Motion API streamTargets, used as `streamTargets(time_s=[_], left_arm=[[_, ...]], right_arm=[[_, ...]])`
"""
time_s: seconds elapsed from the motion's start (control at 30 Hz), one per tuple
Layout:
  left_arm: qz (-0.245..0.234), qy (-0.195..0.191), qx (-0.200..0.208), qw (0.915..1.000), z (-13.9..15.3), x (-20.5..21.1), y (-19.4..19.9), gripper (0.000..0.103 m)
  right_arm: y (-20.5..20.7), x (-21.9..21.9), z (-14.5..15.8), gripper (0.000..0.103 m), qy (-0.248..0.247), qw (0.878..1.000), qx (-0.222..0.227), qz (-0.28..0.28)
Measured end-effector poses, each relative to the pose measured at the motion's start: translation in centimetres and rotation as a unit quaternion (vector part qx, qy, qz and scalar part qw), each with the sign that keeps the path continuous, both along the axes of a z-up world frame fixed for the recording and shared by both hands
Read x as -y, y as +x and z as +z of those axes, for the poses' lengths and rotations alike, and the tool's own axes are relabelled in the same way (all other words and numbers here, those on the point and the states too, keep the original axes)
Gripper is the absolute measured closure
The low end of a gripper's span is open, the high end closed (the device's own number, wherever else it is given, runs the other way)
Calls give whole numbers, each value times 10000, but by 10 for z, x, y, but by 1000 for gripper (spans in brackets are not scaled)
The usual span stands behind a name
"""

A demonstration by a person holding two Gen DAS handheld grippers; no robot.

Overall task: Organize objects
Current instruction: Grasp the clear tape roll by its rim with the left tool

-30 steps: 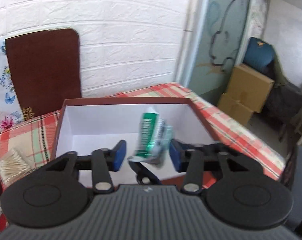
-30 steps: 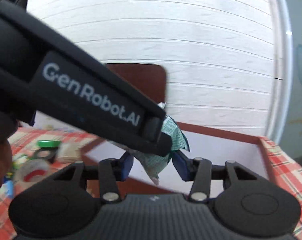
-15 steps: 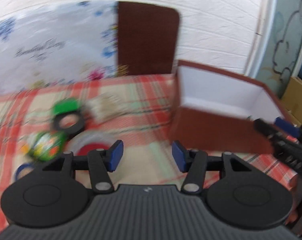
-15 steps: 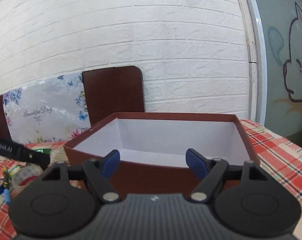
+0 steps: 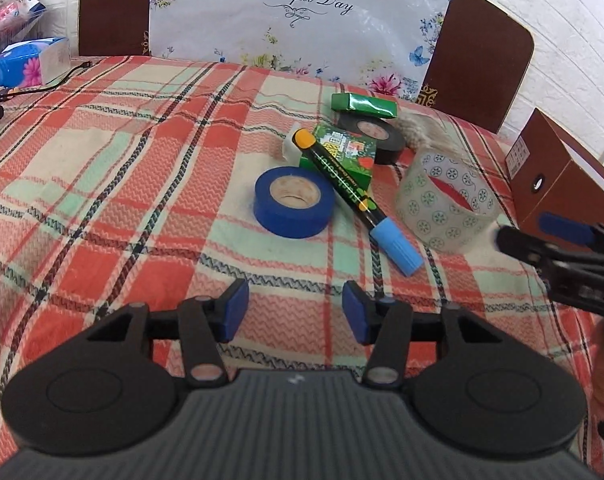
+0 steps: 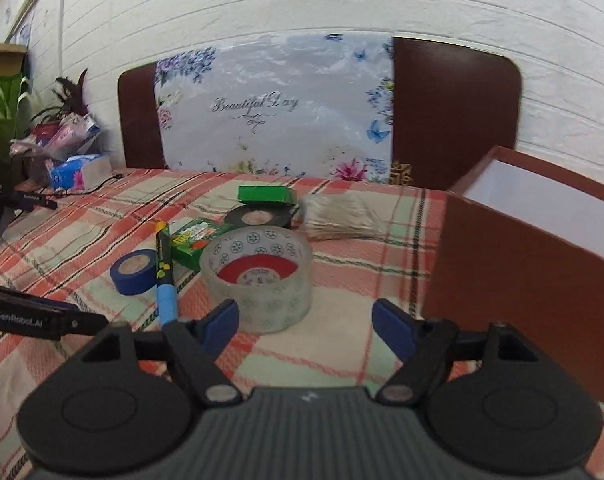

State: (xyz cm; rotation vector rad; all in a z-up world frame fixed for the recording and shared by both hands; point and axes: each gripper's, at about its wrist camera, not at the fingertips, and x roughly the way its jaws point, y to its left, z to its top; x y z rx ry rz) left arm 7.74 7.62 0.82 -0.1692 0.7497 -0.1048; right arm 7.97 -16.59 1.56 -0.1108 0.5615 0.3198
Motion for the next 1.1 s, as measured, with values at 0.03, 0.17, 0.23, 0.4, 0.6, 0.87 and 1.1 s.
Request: streamTargets(time_s=[0.03,0.17,0.23,0.4,0.6,0.87,1.1], left_arm=[[-19,-20,11,10000,-1,-1,-1,47],[-108,-71,50,9999,-4,-5,-6,45],[-110,-120,30,9999,-3,-7,-9,45],[-248,-388,-92,9989,3,-10,-13,45],[-1166,-762,-149,9901,27,31,-16,45],[-1974,218,-288,9797,38,142,-8,52],[-2118,804,-239,9737,47,162,-9,83]], right_arm=[[6,-10,-3,13,-87,9999,-6,60],[33,-37,-17,3,-562,9983,12,145],[37,-40,-17,12,-468,9988,24,150],[-3,-25,6,15,-391,9982,427,157],[-86,25,0,14,-559,9978,317,-157],[-104,34,-28,3,-639,9978,-30,-196],[-96,41,-25,20,-295,9993,8,-226]])
